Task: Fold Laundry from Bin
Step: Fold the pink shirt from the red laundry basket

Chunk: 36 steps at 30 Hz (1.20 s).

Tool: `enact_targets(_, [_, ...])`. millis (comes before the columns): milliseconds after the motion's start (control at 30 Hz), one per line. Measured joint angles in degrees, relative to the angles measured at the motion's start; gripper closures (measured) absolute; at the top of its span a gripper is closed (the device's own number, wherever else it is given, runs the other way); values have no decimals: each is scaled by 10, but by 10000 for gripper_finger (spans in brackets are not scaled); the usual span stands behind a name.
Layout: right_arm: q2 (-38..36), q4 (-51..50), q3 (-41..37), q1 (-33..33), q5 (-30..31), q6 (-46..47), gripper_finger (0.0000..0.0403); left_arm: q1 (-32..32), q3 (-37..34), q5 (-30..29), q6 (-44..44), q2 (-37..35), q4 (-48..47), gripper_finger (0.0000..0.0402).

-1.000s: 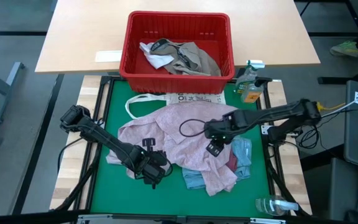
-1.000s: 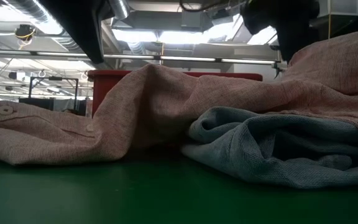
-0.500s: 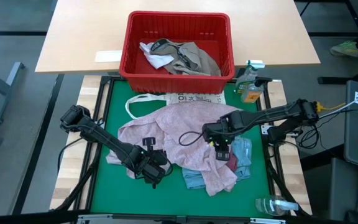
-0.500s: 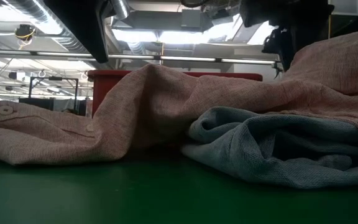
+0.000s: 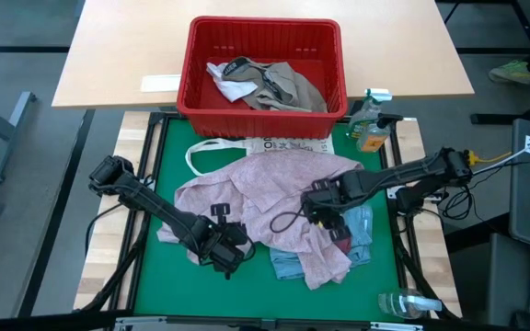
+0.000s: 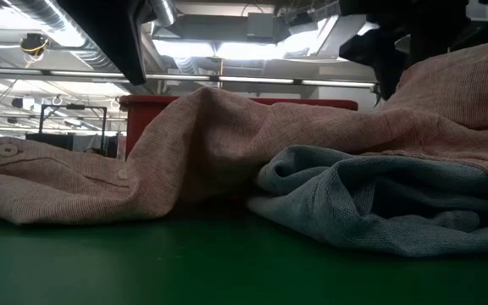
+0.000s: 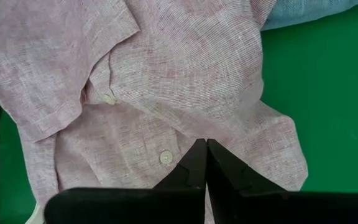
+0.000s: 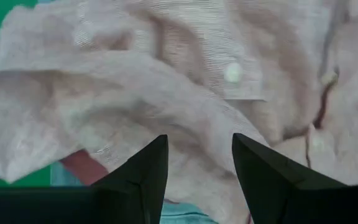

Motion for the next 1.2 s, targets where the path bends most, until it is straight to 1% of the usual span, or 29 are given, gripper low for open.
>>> enact_targets(100, [9, 0, 0, 17, 0, -27, 226, -6, 0, 0, 0, 0, 0, 401])
enact_targets(200, [16, 19, 0, 31, 1, -29, 226, -16, -9, 0, -3, 0, 5, 401])
enact_targets(300, [18, 34, 0, 37, 2, -29, 227, -27, -31, 1, -20, 0, 21, 401])
enact_targets(367, [18, 41, 0, 37, 4, -28, 237, -33, -55, 3, -34, 0, 52, 401])
enact_targets(467, [18, 41, 0, 35, 4, -28, 273, -43, -97, 20, -44, 0, 110, 401])
enact_targets(633, [18, 41, 0, 35, 8, -27, 367, -59, -172, 58, -49, 0, 196, 401])
enact_targets(667, [18, 41, 0, 35, 10, -27, 384, -62, -186, 63, -53, 0, 213, 401])
enact_targets(700, [18, 41, 0, 35, 10, -27, 392, -64, -199, 66, -61, 0, 226, 401])
enact_targets(800, [18, 40, 0, 35, 20, -12, 381, -68, -234, 67, -80, 0, 266, 401])
enact_targets(867, [17, 32, 1, 35, 20, 0, 374, -68, -252, 77, -87, 0, 284, 401])
enact_targets(933, [15, 0, 11, 35, 20, 6, 375, -68, -263, 103, -93, -1, 287, 401])
enact_targets(1067, [13, -86, 40, 36, 20, 33, 396, -67, -270, 171, -93, -4, 261, 401])
enact_targets(1200, [13, -174, 44, 40, 6, 81, 388, -67, -270, 228, -93, -8, 235, 401])
